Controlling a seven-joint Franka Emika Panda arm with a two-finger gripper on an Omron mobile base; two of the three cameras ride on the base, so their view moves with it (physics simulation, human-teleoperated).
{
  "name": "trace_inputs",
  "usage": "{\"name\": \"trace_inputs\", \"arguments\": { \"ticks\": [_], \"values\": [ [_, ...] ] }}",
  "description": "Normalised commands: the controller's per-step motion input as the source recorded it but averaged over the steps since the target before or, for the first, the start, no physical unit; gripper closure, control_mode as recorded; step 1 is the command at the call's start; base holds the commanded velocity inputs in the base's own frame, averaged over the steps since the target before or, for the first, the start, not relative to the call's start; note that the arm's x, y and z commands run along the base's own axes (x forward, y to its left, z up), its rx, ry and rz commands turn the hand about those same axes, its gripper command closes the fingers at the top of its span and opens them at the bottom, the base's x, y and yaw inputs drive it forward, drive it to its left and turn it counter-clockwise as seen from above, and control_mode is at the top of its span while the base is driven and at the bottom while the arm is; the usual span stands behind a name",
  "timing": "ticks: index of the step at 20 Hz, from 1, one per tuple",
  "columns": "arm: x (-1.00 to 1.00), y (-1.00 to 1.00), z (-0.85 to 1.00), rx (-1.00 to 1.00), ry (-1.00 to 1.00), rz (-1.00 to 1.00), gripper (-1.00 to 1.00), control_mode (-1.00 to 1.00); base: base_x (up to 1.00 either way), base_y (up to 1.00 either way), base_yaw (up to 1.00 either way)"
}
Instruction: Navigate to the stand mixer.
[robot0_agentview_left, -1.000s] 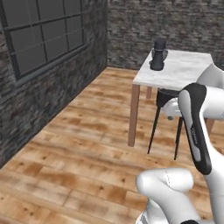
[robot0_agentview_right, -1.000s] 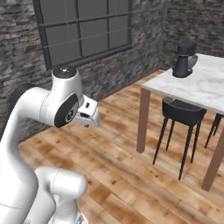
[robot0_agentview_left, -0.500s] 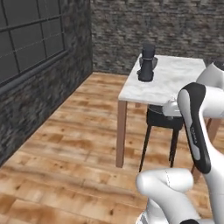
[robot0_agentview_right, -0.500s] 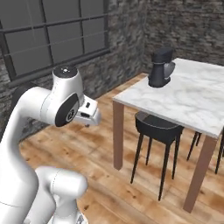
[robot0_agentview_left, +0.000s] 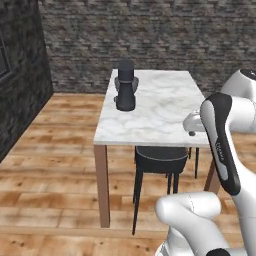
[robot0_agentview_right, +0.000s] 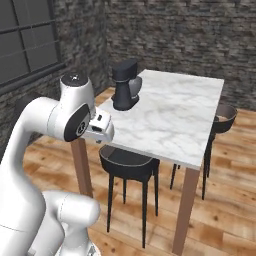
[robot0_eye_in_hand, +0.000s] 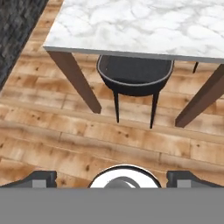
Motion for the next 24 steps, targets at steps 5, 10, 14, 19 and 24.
{"name": "trace_inputs", "arguments": {
  "ticks": [5,10,14,19,24],
  "values": [
    [0.0,0.0,0.0,0.0,0.0,0.0,-1.0,1.0,0.07,0.0,-0.11],
    [0.0,0.0,0.0,0.0,0.0,0.0,-1.0,1.0,-0.01,0.3,0.0],
    [0.0,0.0,0.0,0.0,0.0,0.0,-1.0,1.0,0.05,0.71,-0.01],
    [0.0,0.0,0.0,0.0,0.0,0.0,-1.0,1.0,0.24,0.41,-0.05],
    [0.0,0.0,0.0,0.0,0.0,0.0,-1.0,1.0,0.57,0.45,-0.08]
  ]
}}
